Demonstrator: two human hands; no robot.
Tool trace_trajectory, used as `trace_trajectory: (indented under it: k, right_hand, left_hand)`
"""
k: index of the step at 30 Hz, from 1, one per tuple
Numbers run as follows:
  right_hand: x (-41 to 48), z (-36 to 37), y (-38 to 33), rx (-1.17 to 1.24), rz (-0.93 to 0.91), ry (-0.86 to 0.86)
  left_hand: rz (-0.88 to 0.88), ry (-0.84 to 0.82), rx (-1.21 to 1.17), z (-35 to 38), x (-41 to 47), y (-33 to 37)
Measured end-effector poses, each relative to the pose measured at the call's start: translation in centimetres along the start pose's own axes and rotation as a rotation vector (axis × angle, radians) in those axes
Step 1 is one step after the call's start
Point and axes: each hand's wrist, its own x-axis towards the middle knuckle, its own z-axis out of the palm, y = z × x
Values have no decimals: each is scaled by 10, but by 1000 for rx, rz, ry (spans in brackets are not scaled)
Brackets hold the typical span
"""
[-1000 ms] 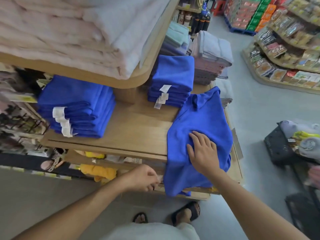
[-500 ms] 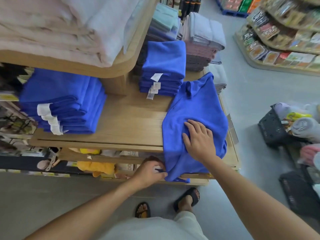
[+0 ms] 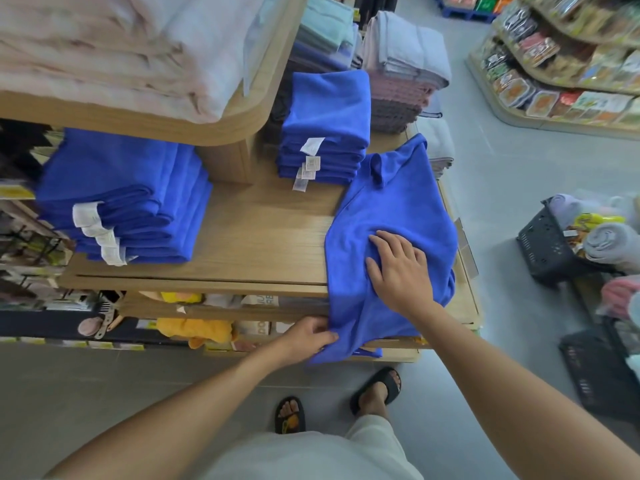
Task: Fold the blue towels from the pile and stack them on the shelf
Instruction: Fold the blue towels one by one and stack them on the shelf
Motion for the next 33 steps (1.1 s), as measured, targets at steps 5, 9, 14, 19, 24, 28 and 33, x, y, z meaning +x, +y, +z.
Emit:
trace_trajectory:
  k: [5,9,14,19,24,28,33]
  right_hand:
    - [-1,-5,-4,41,13,-17]
    - [16,-23,0,364,112,-230]
    - [26,-93,1,1280,357,-328]
    - [-27,-92,-4,1054,24,-105]
    - [-31,-69,-14,1007,183,172]
    - [-19,-77,3,1206,350,234]
    - [5,-82,5,1213,387,177]
  left_hand:
    - [-34,-221,-486,-14,-28,49]
    - [-71,-325,-856,-17,-28,96]
    - [-69,-97,-1256,-18,-7,141]
    - [-57,25,-1410,-13,7,159]
    - [-76,69,-1109,-19,18,162]
    - [356,615,-60,-40,31,160]
    - [552,362,840,-55,65,151]
